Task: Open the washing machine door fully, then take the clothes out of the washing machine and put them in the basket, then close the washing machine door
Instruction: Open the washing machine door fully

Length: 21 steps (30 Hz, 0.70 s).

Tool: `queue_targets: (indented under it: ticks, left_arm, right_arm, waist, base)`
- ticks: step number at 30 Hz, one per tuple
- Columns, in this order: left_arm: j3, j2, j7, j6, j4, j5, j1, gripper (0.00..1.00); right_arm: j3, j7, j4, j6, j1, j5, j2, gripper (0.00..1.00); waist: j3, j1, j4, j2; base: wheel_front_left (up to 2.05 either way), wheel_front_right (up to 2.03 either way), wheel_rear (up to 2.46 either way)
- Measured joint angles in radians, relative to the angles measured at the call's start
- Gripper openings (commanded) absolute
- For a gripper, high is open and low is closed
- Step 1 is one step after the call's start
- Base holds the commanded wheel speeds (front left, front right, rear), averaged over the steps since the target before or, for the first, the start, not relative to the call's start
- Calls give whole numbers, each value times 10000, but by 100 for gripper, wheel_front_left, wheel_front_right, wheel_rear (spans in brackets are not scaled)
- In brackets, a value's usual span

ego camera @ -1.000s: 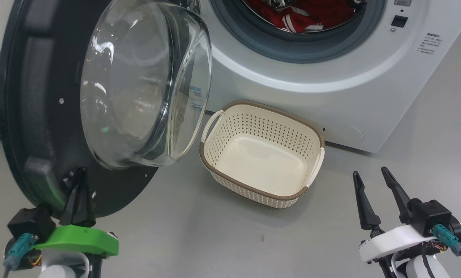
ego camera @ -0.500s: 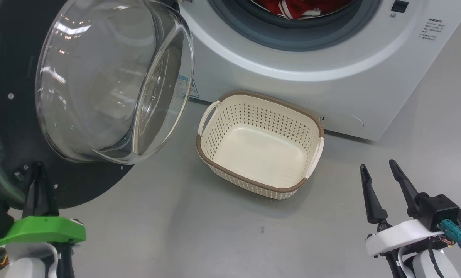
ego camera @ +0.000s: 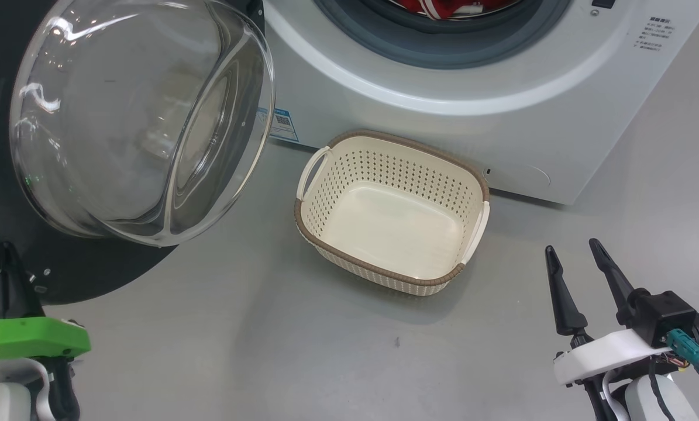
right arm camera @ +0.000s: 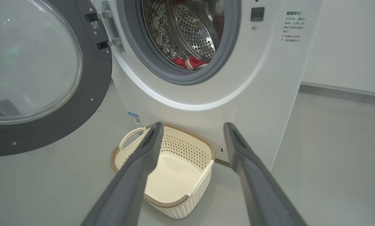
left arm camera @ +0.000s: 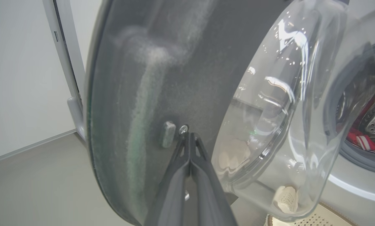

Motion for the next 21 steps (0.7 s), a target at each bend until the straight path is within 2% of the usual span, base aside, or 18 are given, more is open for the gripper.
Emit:
queue_targets:
  ticks: [21]
  left_arm:
    - [228, -82, -102, 29, 673, 105, -290, 0]
  right_arm:
    - [127, 0, 21, 0, -173, -12, -54, 100]
  waist:
    - [-22, 0, -31, 0]
  base:
    - [0, 0, 0]
